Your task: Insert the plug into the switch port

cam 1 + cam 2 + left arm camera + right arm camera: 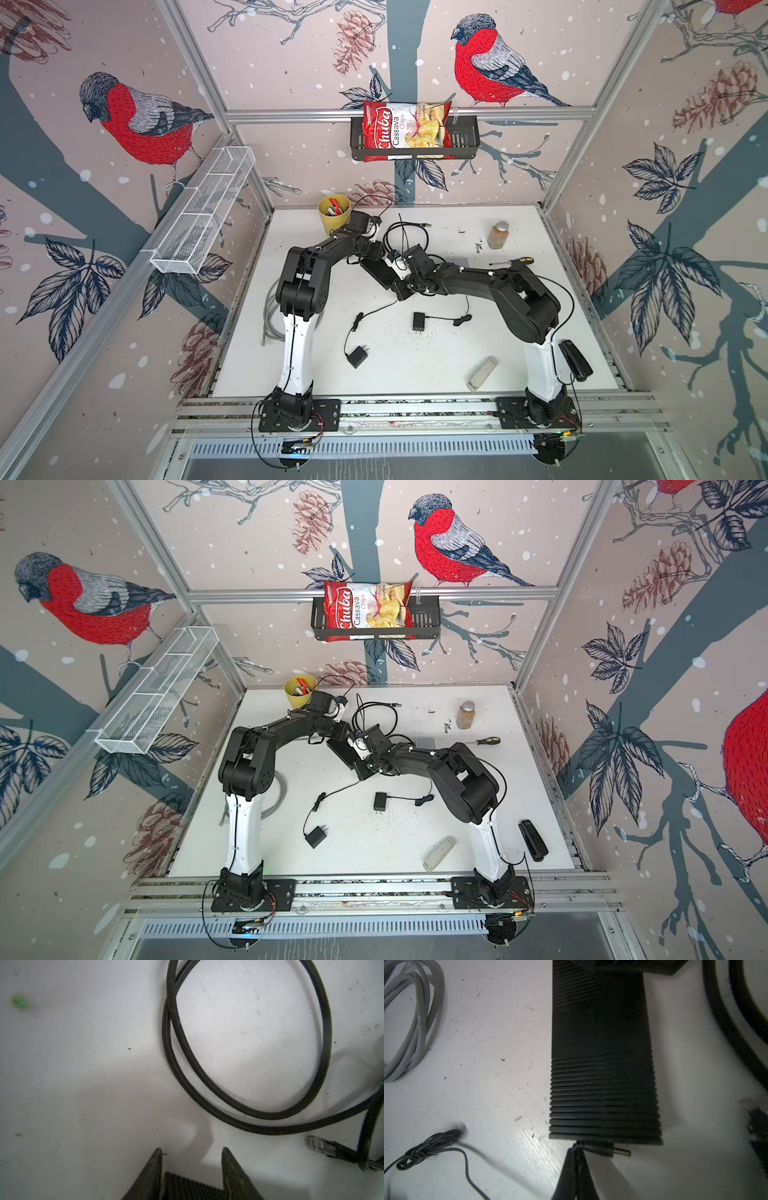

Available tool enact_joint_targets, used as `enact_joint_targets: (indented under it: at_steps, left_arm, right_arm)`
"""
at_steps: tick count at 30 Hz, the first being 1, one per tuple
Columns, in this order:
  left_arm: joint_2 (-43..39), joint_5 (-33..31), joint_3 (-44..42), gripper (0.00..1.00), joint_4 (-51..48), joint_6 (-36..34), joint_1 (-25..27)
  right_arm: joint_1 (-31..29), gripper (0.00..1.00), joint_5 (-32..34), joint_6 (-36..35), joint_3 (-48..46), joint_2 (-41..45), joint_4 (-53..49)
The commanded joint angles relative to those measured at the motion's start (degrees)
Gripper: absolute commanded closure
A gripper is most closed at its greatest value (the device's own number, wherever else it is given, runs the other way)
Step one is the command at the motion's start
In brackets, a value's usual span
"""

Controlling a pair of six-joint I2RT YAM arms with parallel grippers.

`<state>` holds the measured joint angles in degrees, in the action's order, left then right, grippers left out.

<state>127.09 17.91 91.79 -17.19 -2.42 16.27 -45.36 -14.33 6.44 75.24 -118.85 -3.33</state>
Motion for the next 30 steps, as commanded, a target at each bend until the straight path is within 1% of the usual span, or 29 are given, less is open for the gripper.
enact_joint_targets:
  at_steps: [1,3,5,8,10,12,15,19,21,24,28,30]
  left_arm:
    - [0.4,2.5,-0.3,0.56,-6.3,-2.0,0.8]
    - [0.8,0.4,0.6,0.56,-7.0,-2.3,0.7]
    - [1.0,-0.4,1.5,0.55,-7.3,-2.3,0.1]
    - [-0.6,-2.5,1.6,0.51,-6.0,0.1,-1.0]
    - [-3.1,-2.6,1.2,0.5,-4.8,2.2,-1.4]
    - [-6.1,0.4,0.7,0.5,-3.9,4.3,-1.2]
    - [-10.2,8.0,-1.0,0.49,-3.5,7.6,-0.4]
    - [-15.0,20.3,-7.8,0.48,-2.6,10.6,1.4]
    - [-16.1,22.3,-9.9,0.48,-4.7,10.3,1.7]
    - [-17.5,22.1,-12.9,0.47,-5.7,11.4,1.7]
    - [-19.9,28.6,-16.8,0.47,-1.9,13.6,1.7]
    - [-20.2,29.7,-17.2,0.47,-1.2,13.9,1.6]
  right_arm:
    - [0.1,0.99,1.5,0.3,0.9,0.0,4.2]
    - [0.2,0.99,1.7,-0.3,0.9,0.0,3.3]
    - [0.2,0.99,1.7,-0.9,-0.1,0.6,2.6]
    - [0.0,0.98,0.4,-2.2,-2.6,2.9,0.6]
    - [-0.4,0.98,-0.2,-2.9,-6.2,6.2,1.6]
    - [-0.4,0.97,-1.0,-3.0,-9.1,9.4,3.2]
    - [-0.1,0.96,-3.3,-3.9,-11.2,13.4,5.0]
    - [0.6,0.96,-6.7,-6.0,-11.7,15.3,6.1]
    - [0.9,0.96,-7.7,-6.6,-11.8,15.7,6.3]
    - [1.2,0.97,-9.1,-7.6,-12.4,16.6,6.8]
    - [1.6,0.97,-9.6,-7.8,-13.2,17.6,7.5]
    - [1.7,0.97,-9.6,-7.8,-13.1,17.4,7.6]
